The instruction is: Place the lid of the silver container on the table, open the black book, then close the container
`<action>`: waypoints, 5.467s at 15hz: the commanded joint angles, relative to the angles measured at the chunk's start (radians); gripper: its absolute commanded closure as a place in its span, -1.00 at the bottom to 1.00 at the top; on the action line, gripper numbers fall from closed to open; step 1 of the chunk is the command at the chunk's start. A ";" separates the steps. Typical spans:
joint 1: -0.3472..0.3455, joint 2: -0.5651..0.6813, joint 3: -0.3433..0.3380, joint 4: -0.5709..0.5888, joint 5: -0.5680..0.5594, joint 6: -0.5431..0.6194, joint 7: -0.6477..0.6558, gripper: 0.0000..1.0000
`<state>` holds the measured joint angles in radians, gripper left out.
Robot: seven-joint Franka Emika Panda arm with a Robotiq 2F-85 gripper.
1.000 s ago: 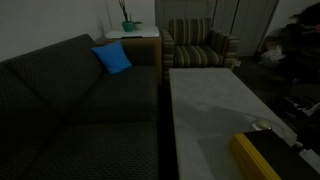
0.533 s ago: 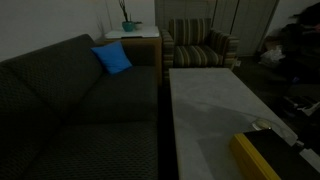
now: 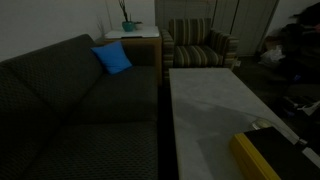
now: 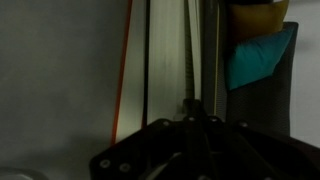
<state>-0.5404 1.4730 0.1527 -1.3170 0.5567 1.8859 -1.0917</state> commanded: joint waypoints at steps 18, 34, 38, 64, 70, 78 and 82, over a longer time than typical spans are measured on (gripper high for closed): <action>-0.022 0.000 0.004 0.034 0.014 -0.133 -0.215 1.00; 0.022 -0.001 -0.002 0.080 0.029 -0.101 -0.234 1.00; 0.034 -0.001 0.001 0.095 0.024 -0.110 -0.237 1.00; 0.158 -0.017 -0.036 0.079 0.009 0.144 0.054 1.00; 0.196 -0.034 -0.058 0.083 -0.004 0.149 0.129 1.00; 0.195 -0.040 -0.067 0.112 -0.050 0.085 0.077 1.00; 0.188 -0.036 -0.058 0.132 -0.088 0.059 0.018 1.00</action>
<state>-0.3449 1.4449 0.0971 -1.1971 0.4960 1.9862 -1.0267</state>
